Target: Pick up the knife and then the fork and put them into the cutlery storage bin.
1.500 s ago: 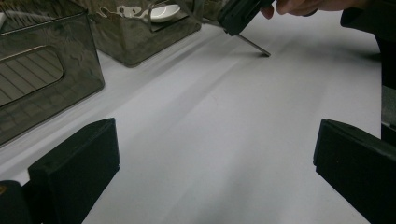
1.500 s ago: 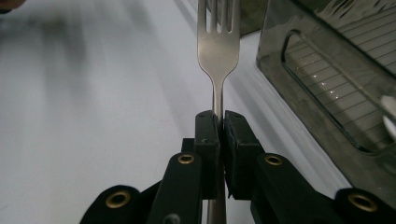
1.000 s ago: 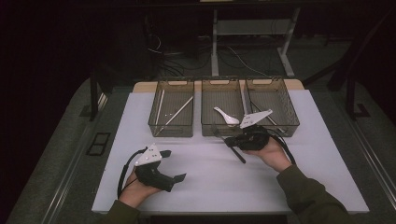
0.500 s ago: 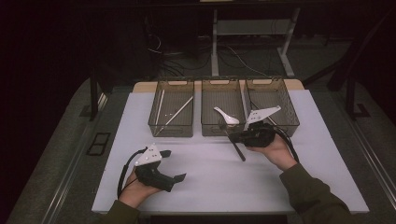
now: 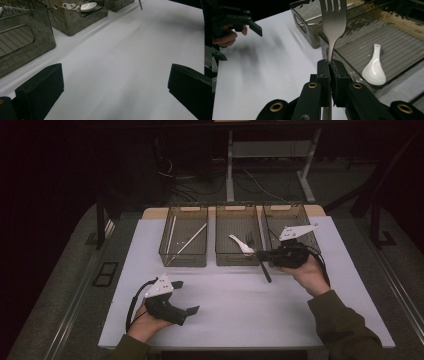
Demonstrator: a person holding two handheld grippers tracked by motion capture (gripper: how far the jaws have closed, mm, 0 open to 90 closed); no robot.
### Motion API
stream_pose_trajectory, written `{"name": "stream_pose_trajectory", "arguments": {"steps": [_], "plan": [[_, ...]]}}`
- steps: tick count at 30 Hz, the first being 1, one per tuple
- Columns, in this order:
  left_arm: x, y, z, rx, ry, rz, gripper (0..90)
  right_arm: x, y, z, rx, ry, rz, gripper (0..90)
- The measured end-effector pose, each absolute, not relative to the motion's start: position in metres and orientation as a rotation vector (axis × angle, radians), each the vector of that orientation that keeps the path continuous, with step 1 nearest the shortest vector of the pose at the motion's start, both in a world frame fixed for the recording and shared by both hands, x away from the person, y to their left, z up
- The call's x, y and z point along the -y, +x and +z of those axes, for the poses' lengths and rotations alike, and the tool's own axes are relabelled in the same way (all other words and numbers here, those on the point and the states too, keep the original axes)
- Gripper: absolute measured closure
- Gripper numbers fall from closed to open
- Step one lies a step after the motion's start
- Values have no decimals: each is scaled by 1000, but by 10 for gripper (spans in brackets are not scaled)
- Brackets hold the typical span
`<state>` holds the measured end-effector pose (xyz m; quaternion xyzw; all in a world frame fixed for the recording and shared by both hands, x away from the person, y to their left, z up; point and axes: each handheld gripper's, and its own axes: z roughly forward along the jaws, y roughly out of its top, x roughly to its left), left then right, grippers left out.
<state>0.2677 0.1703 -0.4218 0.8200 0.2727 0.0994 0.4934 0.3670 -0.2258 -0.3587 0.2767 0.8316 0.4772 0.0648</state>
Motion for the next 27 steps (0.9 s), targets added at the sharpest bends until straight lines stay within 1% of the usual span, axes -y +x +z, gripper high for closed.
{"name": "stream_pose_trajectory", "arguments": {"steps": [17,27], "plan": [[-170,268,-422,-664,1987,239,0,264,392,-327,-2387,959,1427,852],[-170,268,-423,-663,1985,236,0,279,409,-319,-2326,1024,1389,852]]}}
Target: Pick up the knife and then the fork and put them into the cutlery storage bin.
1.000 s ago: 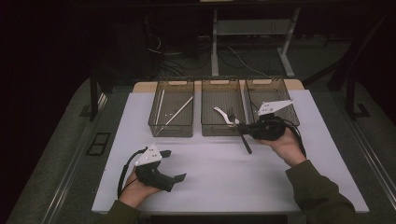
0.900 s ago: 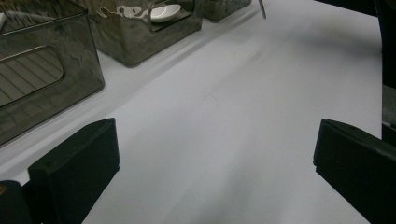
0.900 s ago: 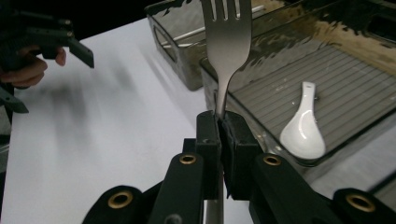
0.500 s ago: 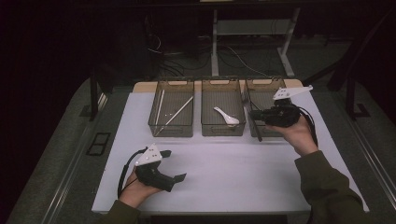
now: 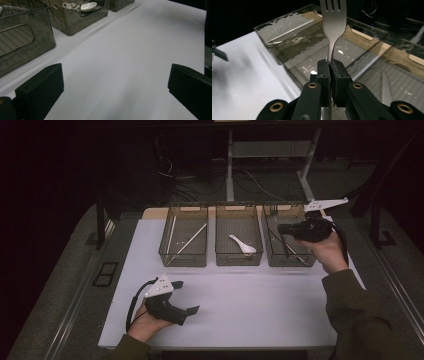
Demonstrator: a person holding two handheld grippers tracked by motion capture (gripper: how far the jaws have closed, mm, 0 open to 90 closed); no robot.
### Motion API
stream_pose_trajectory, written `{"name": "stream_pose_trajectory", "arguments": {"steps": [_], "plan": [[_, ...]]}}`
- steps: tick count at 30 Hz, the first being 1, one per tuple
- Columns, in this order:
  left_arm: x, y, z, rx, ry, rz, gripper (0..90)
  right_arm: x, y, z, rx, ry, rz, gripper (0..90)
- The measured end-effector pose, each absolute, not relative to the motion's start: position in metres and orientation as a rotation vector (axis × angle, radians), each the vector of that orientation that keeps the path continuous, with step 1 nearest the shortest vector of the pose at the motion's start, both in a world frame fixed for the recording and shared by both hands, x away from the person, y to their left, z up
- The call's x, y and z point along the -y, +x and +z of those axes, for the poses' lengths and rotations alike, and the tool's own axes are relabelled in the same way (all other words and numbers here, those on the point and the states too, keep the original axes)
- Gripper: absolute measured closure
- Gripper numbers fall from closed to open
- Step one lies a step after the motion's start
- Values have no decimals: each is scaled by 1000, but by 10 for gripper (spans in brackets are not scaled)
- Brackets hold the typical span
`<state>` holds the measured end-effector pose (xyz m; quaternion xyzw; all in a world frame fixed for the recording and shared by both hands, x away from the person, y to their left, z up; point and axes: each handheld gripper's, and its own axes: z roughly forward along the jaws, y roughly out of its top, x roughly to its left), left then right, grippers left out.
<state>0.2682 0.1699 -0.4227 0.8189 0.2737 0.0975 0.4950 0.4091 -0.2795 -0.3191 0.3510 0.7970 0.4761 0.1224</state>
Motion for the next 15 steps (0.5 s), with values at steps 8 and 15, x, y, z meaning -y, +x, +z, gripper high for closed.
{"name": "stream_pose_trajectory", "arguments": {"steps": [8,15], "plan": [[-170,268,-423,-665,1982,234,0,290,426,-313,-2274,1073,1337,852],[-170,269,-423,-667,1985,231,0,297,440,-312,-2235,1109,1303,852]]}}
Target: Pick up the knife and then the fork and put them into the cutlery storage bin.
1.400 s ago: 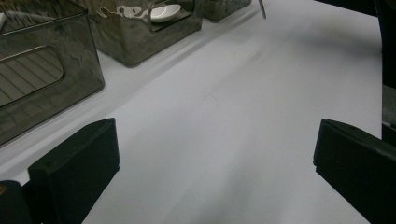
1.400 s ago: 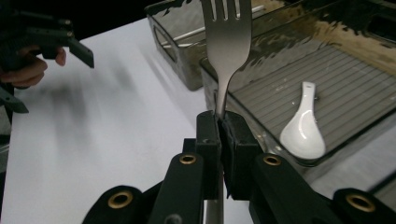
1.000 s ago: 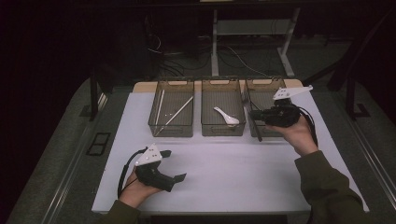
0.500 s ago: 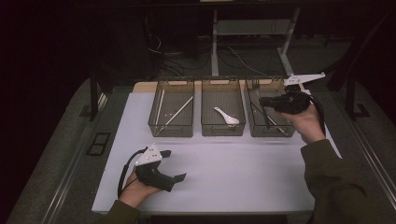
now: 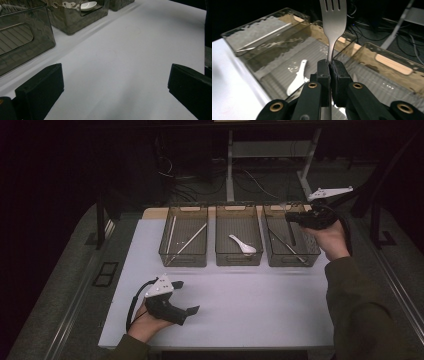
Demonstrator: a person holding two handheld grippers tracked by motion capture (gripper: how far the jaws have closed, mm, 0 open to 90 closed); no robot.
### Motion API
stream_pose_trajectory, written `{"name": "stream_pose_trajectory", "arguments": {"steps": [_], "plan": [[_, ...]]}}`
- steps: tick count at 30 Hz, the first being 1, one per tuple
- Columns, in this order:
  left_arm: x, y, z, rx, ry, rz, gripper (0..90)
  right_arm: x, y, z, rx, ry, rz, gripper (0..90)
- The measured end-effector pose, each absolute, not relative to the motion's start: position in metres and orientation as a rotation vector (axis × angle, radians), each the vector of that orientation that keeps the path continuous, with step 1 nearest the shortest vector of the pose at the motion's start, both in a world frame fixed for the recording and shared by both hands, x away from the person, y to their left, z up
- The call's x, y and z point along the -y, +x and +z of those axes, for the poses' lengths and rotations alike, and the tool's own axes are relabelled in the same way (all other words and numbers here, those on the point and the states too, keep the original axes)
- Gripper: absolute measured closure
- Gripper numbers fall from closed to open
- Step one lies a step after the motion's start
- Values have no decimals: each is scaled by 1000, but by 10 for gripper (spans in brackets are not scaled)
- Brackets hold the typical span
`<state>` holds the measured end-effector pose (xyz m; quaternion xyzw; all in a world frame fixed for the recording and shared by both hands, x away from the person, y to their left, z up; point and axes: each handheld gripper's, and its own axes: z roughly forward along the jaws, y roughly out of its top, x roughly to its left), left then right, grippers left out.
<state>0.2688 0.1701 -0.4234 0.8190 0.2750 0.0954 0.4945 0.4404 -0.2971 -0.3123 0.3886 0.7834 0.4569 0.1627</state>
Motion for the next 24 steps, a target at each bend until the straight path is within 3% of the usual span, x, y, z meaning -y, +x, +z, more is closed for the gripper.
{"name": "stream_pose_trajectory", "arguments": {"steps": [24], "plan": [[-172,269,-423,-667,1982,234,0,305,470,-355,-2274,1280,1140,851]]}}
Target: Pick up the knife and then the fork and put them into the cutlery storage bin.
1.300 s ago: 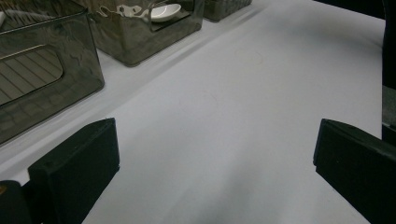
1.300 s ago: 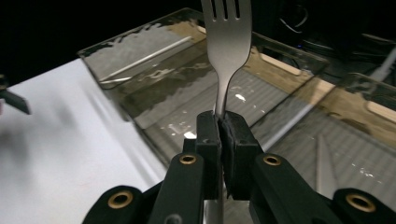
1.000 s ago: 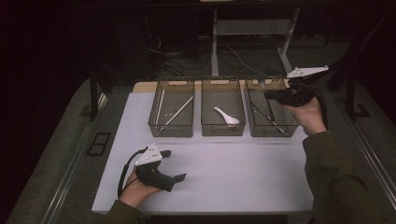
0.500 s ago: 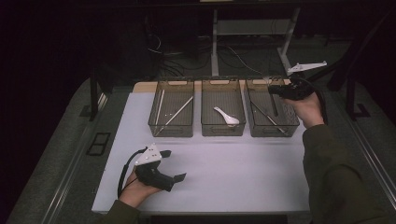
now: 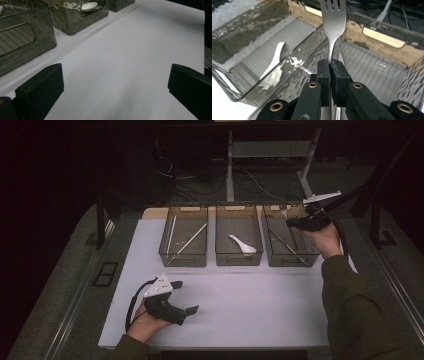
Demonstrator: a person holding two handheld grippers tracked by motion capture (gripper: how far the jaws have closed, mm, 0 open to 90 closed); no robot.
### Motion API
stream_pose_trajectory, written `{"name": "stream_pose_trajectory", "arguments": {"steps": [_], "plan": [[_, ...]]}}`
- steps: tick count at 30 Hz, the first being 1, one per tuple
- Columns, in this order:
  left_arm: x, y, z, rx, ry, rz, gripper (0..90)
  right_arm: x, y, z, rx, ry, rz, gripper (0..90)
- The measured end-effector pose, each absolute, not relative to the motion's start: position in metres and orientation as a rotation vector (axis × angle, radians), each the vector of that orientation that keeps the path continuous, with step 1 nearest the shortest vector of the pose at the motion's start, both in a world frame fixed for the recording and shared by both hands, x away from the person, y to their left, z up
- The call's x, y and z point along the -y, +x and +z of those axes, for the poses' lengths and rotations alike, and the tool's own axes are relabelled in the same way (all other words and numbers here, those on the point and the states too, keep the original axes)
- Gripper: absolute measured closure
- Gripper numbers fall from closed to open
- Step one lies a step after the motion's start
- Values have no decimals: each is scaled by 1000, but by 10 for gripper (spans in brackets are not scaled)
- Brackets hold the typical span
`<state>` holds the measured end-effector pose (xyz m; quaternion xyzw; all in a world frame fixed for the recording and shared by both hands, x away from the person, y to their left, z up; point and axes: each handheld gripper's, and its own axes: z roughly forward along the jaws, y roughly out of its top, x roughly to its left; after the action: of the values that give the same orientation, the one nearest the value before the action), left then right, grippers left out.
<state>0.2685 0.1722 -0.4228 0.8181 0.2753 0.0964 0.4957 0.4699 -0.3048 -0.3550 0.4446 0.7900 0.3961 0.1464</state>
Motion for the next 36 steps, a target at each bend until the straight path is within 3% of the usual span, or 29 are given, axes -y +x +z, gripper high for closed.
{"name": "stream_pose_trajectory", "arguments": {"steps": [17,36], "plan": [[-172,269,-423,-665,1987,234,0,306,473,-388,-2375,1375,1017,851],[-172,268,-423,-665,1986,234,0,297,478,-395,-2421,1411,858,837]]}}
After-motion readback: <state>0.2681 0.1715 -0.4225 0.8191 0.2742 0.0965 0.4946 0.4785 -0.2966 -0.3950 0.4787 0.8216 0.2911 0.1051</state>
